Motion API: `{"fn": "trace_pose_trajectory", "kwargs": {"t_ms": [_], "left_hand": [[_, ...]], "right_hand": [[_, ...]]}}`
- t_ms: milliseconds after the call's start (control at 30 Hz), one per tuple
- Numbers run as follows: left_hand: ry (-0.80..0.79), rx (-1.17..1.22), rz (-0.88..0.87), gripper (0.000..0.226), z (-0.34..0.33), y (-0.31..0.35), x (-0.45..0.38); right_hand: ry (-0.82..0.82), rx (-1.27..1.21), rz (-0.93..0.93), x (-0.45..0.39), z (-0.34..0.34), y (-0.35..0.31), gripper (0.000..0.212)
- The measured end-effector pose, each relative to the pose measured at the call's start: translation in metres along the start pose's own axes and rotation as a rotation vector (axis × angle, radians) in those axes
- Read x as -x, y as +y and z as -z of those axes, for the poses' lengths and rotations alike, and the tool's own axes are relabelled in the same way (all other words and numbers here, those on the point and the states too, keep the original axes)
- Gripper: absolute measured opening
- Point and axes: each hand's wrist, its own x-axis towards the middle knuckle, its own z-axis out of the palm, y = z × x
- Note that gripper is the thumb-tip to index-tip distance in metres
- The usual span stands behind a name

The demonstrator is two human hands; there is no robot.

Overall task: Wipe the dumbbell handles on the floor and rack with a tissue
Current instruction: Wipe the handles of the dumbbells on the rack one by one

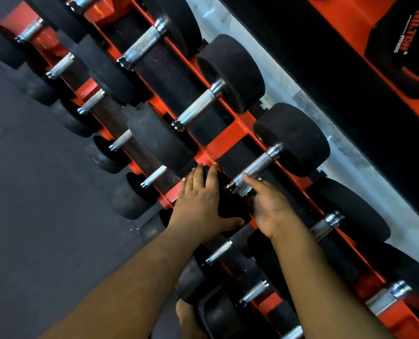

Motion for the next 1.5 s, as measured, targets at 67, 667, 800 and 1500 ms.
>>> {"fn": "trace_pose_trajectory", "kwargs": {"t_ms": [67,667,800,1500], "left_hand": [[-0.002,0.007,-0.002,0.142,0.0,0.0,0.001],[-0.023,0.021,0.008,0.142,0.003,0.002,0.0],[-0.009,0.023,0.005,0.141,0.002,0.001,0.001],[-0.005,0.021,-0.006,0.139,0.002,0.001,0.001]], "right_hand": [[0.012,0.108,0.011,-0.002,-0.001,0.006,0.04],[0.061,1.212,1.147,0.012,0.009,-0.024,0.039],[-0.145,1.81,1.332,-0.022,0.015,-0.017,0.046],[0.188,1.962,1.452,-0.023,0.054,-0.004,0.047]]}}
